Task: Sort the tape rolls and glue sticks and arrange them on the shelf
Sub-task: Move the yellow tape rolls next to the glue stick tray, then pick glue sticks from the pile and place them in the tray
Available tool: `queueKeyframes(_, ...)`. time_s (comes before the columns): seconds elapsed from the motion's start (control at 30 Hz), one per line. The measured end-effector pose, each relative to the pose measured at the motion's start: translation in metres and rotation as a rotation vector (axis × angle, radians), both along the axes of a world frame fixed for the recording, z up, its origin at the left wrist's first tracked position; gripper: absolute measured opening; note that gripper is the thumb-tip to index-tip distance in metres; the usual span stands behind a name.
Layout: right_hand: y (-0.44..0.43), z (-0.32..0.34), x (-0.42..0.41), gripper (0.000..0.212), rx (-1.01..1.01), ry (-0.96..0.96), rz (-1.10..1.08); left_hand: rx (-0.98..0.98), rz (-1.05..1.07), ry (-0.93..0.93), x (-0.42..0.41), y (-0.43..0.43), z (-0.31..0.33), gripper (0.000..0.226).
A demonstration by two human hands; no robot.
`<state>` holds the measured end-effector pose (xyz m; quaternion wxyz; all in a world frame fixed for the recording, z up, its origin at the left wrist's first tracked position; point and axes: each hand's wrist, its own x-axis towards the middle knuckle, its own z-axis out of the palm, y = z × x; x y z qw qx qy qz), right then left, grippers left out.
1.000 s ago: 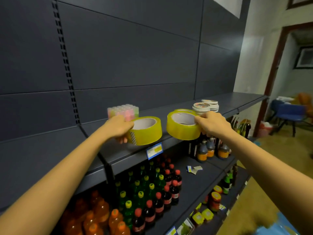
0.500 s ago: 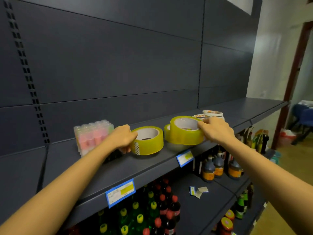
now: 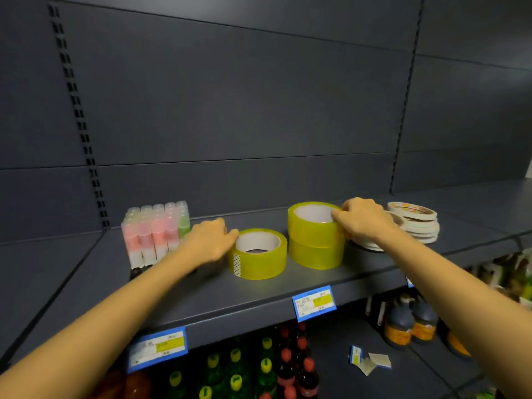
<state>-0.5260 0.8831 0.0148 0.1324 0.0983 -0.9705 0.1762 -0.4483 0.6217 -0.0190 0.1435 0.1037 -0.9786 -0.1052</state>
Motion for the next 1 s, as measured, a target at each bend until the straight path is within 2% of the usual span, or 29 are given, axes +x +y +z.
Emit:
queueKeyframes(0.07,0.001,0.004,-0.007,0.042,0.125,0.042,0.015,-0.028,0.061,0.081,0.008,-0.001,0.004,0.038)
queueKeyframes(0.13,0.0,0.013,-0.011,0.041,0.216,0.212,0.026,-0.07,0.121,0.162,0.017,-0.001,0.009,0.037)
queueKeyframes(0.2,-0.005,0.025,-0.009,0.035,0.165,0.358,0.12,-0.132,0.183,0.257,0.028,-0.001,0.014,0.034)
queueKeyframes(0.3,-0.026,0.034,0.0,0.027,0.04,0.446,0.404,-0.255,0.303,0.352,0.048,0.0,0.018,0.03)
queueKeyframes(0.53,-0.125,0.004,0.057,0.024,-0.013,0.418,0.96,-0.374,0.552,0.326,0.143,-0.02,0.002,0.027)
queueKeyframes(0.73,-0.21,-0.023,0.136,0.029,0.008,0.307,1.278,-0.441,0.775,0.14,0.265,-0.046,-0.014,0.037)
queueKeyframes(0.83,-0.247,-0.027,0.179,0.029,0.003,0.28,1.398,-0.466,0.866,0.1,0.319,-0.062,-0.016,0.036)
queueKeyframes(1.0,-0.306,-0.031,0.237,0.031,0.027,0.253,1.468,-0.459,0.961,0.088,0.385,-0.096,-0.021,0.033)
